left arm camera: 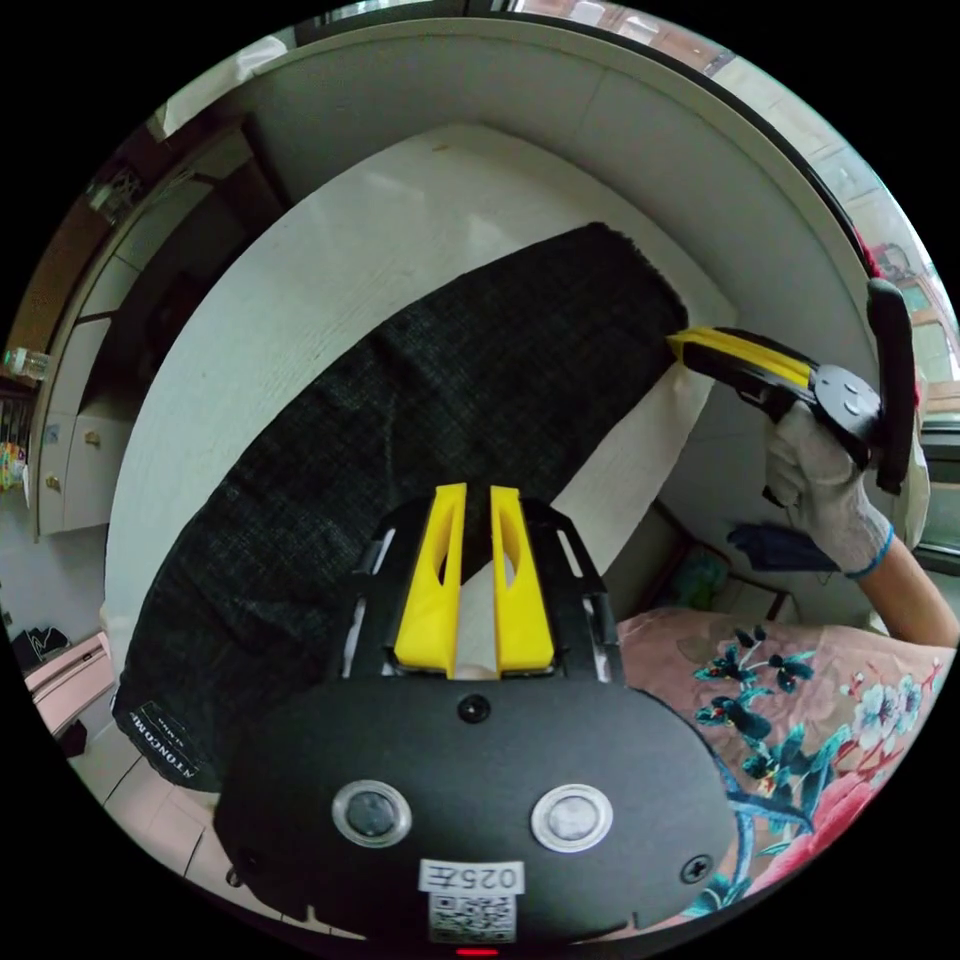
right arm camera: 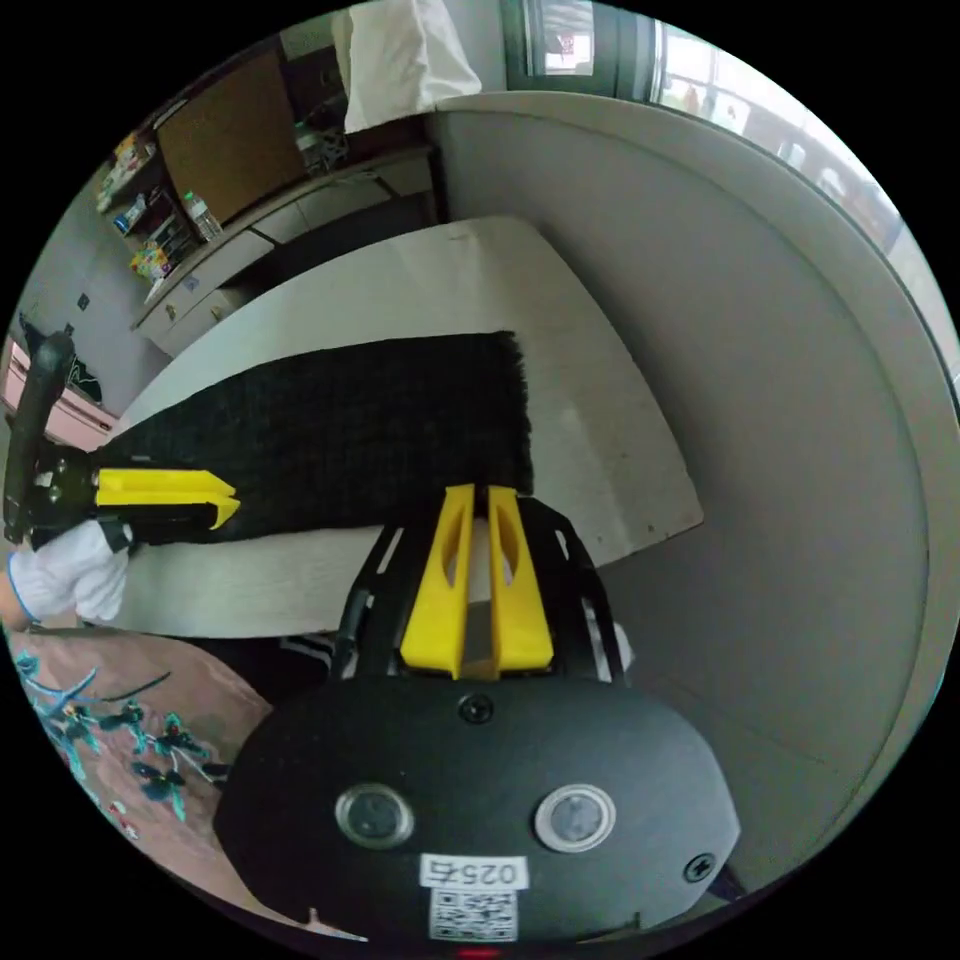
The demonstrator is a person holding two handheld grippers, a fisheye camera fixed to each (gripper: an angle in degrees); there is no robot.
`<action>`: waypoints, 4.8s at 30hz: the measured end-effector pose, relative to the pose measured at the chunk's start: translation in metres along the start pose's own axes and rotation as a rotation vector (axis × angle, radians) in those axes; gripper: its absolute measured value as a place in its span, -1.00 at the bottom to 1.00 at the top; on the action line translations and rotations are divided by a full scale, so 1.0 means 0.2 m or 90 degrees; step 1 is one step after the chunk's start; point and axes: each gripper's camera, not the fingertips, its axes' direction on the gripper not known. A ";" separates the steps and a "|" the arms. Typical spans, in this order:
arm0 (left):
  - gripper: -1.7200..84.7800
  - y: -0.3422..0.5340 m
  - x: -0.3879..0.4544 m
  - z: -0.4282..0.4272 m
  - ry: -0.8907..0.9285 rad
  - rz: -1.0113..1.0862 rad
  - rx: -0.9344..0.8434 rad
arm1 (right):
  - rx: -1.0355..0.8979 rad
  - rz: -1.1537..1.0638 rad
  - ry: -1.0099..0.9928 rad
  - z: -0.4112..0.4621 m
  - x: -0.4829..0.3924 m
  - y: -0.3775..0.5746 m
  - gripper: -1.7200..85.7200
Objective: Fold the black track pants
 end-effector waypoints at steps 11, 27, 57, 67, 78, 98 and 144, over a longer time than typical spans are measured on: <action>-0.95 -0.04 0.14 -0.41 0.030 0.039 0.044 | 0.002 -0.242 0.205 -0.16 -0.27 -0.28 -0.97; -0.98 0.43 -0.12 -0.44 -0.047 -0.137 -0.039 | -0.086 0.222 -0.163 0.08 0.21 -0.25 -0.80; -0.98 0.10 0.07 -0.66 0.065 -0.147 -0.024 | 0.055 0.590 -0.508 0.32 0.19 -0.06 -0.75; -0.98 0.14 0.19 -0.79 0.010 -0.159 0.004 | 0.039 0.627 -0.637 0.40 0.15 0.03 -0.92; -0.96 0.32 0.22 -1.02 -0.002 -0.099 0.023 | 0.126 0.350 -0.814 -0.06 -0.54 -0.09 -0.95; -0.97 2.69 -1.07 -1.28 0.402 -0.642 0.313 | -0.279 -0.428 -0.352 0.35 -3.98 0.36 -0.83; -0.91 1.09 0.77 -0.76 -0.061 0.008 0.130 | -0.380 -0.123 -0.538 0.39 -2.44 -1.04 -0.77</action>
